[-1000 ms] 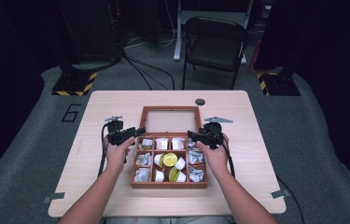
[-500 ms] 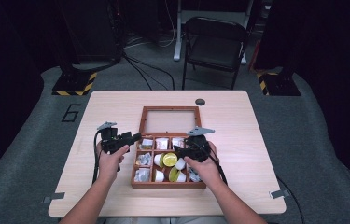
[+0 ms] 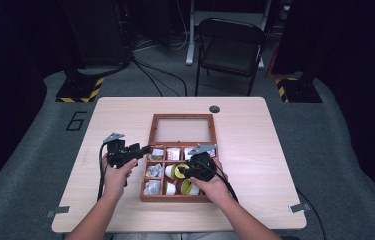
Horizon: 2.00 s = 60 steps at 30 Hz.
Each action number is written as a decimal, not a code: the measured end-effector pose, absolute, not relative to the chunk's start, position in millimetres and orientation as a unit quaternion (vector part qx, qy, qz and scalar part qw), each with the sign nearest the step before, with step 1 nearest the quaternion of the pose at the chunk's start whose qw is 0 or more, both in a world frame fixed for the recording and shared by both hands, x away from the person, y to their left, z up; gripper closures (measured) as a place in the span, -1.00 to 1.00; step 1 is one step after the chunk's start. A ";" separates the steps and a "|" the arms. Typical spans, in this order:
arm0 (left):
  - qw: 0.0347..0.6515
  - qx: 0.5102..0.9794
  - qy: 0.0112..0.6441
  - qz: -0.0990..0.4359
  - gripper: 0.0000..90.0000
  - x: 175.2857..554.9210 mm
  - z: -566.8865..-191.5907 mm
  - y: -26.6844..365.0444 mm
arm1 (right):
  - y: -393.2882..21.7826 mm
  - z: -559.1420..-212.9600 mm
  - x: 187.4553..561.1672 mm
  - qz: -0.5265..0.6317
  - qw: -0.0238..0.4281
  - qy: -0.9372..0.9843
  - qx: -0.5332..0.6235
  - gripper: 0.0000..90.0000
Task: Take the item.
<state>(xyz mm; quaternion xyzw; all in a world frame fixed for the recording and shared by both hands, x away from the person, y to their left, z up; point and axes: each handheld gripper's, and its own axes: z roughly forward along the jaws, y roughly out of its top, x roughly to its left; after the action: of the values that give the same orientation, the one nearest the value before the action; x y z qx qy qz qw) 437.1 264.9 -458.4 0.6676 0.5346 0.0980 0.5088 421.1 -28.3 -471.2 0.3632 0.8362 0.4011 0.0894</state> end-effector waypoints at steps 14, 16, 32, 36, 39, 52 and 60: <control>0.511 0.660 0.541 0.108 -0.15 433.9 -456.7 271.1 | -26.0 -476.9 428.2 0.387 0.077 0.839 0.376 0.21; 0.511 0.658 0.544 0.105 -0.15 433.2 -456.4 271.3 | -24.8 -474.8 426.1 0.389 0.079 0.840 0.370 0.09; 0.513 0.656 0.543 0.112 -0.15 431.9 -455.4 273.6 | -18.0 -478.6 423.1 0.361 0.068 0.852 0.372 -0.33; 0.513 0.657 0.540 0.115 -0.15 431.0 -455.0 273.8 | -13.1 -481.1 421.7 0.344 0.083 0.862 0.363 -0.34; 0.513 0.655 0.544 0.111 -0.15 430.6 -455.7 274.5 | -11.6 -482.0 422.6 0.343 0.081 0.862 0.364 -0.34; 0.512 0.654 0.544 0.117 -0.15 428.4 -456.3 279.3 | -4.1 -485.4 425.8 0.317 0.084 0.872 0.362 -0.18; 0.516 0.649 0.546 0.121 -0.14 428.3 -456.0 280.5 | -7.6 -481.0 427.2 0.330 0.068 0.871 0.358 -0.17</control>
<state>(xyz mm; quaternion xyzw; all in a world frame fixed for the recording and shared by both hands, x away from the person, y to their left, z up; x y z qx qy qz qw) 428.3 280.5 -456.0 0.6495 0.5455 0.1210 0.5157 427.2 -7.6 -481.0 0.3583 0.8707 0.3299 0.0683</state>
